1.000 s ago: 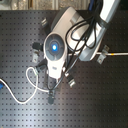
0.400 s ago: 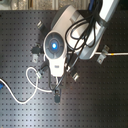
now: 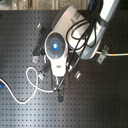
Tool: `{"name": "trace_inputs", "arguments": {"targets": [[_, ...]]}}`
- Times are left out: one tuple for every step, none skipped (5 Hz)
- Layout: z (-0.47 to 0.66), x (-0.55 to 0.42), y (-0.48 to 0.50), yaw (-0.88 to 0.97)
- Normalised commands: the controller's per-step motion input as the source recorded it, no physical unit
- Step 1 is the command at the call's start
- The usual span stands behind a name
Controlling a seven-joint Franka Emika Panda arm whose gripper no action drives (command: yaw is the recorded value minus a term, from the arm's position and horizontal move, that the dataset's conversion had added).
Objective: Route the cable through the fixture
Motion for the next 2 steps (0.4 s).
{"name": "trace_inputs", "arguments": {"targets": [[0.0, 0.017, 0.001, 0.0], [0.0, 0.026, 0.001, 0.0]]}}
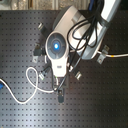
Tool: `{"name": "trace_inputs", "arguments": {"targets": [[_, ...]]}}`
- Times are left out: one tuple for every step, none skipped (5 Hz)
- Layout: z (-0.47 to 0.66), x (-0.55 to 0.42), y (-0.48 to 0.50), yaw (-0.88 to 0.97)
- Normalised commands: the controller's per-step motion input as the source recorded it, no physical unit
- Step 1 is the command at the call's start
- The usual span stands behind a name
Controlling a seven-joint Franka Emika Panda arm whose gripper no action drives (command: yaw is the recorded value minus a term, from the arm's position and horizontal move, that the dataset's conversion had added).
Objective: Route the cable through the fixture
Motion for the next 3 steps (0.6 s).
{"name": "trace_inputs", "arguments": {"targets": [[0.49, 0.01, -0.072, 0.0], [0.12, 0.003, -0.004, -0.01], [0.05, 0.001, 0.0, 0.0]]}}
